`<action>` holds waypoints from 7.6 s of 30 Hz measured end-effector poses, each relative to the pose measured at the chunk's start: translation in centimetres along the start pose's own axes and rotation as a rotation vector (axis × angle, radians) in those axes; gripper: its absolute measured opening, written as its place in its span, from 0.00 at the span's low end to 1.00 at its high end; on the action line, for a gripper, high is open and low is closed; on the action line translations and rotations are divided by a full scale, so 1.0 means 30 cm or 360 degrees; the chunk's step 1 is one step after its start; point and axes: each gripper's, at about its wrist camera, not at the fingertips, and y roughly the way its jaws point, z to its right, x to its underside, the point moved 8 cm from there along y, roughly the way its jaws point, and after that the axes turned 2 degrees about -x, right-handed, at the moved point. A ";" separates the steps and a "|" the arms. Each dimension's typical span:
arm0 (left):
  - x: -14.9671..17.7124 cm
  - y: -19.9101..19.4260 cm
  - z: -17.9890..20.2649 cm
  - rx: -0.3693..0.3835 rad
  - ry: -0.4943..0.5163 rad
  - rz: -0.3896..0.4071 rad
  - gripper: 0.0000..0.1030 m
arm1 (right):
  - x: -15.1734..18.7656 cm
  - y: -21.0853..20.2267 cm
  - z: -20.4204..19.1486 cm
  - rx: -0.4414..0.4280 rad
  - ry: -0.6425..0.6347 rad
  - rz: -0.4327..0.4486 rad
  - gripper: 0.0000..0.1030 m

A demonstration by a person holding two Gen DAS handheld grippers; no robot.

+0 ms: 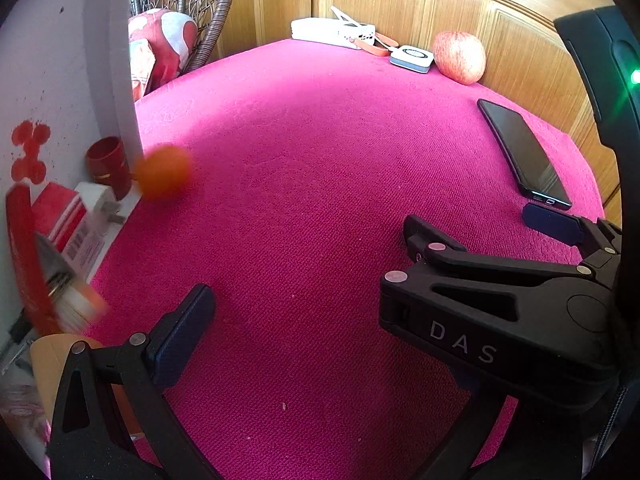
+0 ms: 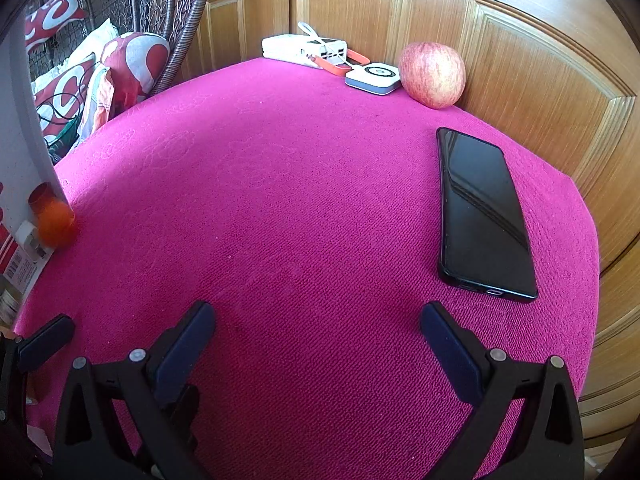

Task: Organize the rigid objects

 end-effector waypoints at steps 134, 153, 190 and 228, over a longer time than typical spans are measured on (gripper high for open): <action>0.146 -0.772 -0.814 -0.0435 -0.0958 0.0000 1.00 | -0.382 -0.574 -0.361 -0.0812 -0.0466 0.0233 1.00; 0.489 -0.446 -0.563 -0.0286 -0.0561 -0.0588 0.85 | -0.203 -0.154 -0.336 -0.0713 -0.1003 -0.0258 1.00; 0.479 -0.436 -0.465 -0.0159 -0.0662 -0.0596 0.23 | -0.190 -0.134 -0.362 -0.0861 -0.0925 -0.0428 0.39; 0.115 -0.929 -0.791 -0.0621 -0.0817 0.0051 0.23 | -0.414 -0.726 -0.649 -0.1374 -0.0929 0.0155 0.39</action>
